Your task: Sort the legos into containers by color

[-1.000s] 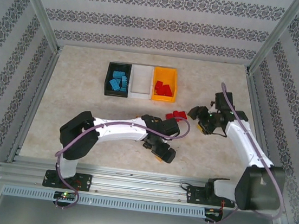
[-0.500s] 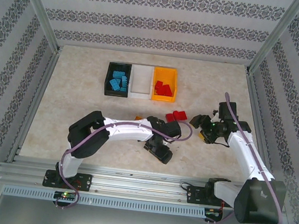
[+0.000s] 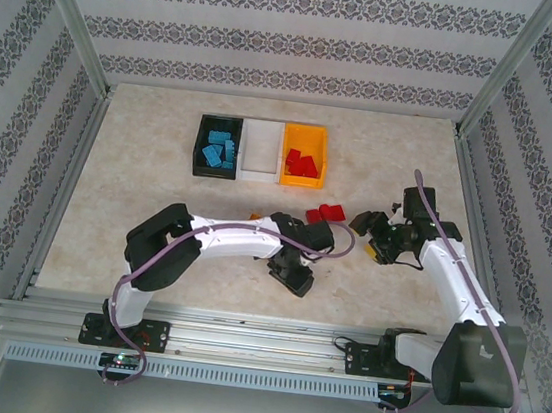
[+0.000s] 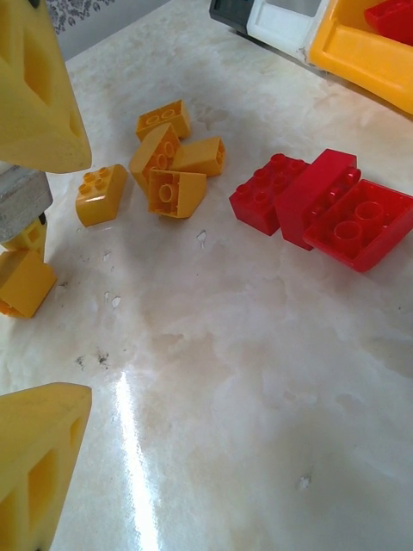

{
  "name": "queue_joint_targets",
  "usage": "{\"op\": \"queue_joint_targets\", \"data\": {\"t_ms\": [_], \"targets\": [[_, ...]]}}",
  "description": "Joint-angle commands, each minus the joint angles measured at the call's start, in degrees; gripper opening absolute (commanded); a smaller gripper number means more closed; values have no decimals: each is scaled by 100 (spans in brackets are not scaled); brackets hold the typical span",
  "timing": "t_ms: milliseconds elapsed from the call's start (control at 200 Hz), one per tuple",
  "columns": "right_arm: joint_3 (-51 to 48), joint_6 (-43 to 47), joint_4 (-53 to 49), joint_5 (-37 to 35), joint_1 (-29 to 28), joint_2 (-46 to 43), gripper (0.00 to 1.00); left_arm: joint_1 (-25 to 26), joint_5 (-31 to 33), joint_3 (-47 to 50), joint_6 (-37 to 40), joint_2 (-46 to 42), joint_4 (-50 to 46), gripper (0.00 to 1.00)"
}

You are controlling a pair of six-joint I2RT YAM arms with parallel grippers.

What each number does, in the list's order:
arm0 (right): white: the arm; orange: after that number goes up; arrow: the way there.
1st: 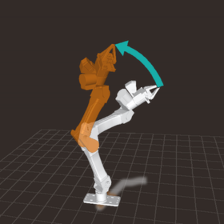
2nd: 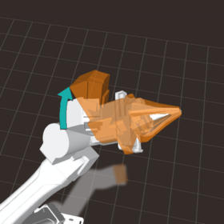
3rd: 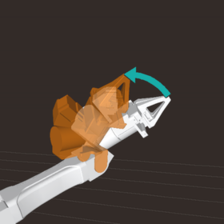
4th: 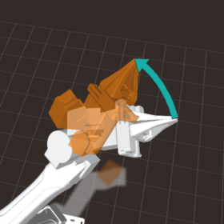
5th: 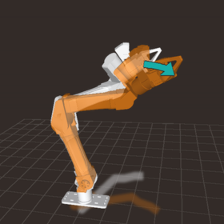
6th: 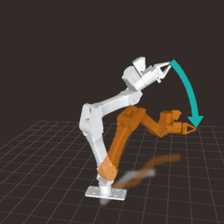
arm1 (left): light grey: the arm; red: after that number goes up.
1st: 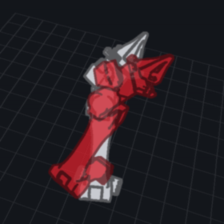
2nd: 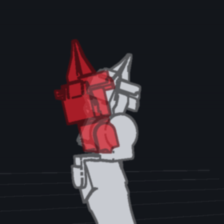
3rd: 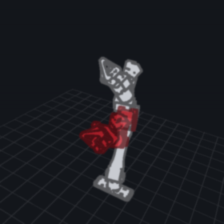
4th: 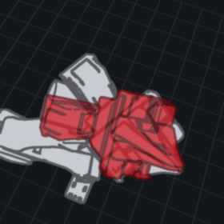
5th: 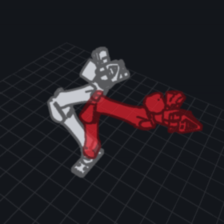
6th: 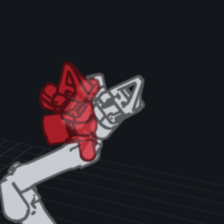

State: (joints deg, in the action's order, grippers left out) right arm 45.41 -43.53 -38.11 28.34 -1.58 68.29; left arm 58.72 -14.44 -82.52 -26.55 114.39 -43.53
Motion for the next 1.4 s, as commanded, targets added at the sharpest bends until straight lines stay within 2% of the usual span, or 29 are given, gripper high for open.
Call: {"op": "queue_joint_targets", "data": {"t_ms": [0,95,290,385,480,729,949,1084,1394], "targets": [[151,-71,99,122,53,100,66,-381,232,-100,-21,-523,-373,42],[154,-111,151,184,44,186,66,-848,251,-206,-64,-906,-432,41],[53,-203,255,295,-41,265,66,-2142,100,-605,-329,-1483,-362,41],[-61,-280,323,288,-142,224,66,-2650,-104,-978,-519,-1412,-176,41],[-160,-348,345,295,-248,178,66,-2949,-255,-1666,-554,-987,-225,41],[-424,-466,209,265,-412,-224,66,-3419,239,-3226,-535,264,-632,41],[-471,-419,-153,148,-439,-610,67,-3542,1015,-5084,41,1729,-1643,40],[-514,-459,-309,98,-466,-807,67,-3591,1348,-6008,134,2404,-2082,40],[-397,-487,-472,-85,-553,-726,67,-3659,1276,-6154,129,2894,-2103,41]]}}
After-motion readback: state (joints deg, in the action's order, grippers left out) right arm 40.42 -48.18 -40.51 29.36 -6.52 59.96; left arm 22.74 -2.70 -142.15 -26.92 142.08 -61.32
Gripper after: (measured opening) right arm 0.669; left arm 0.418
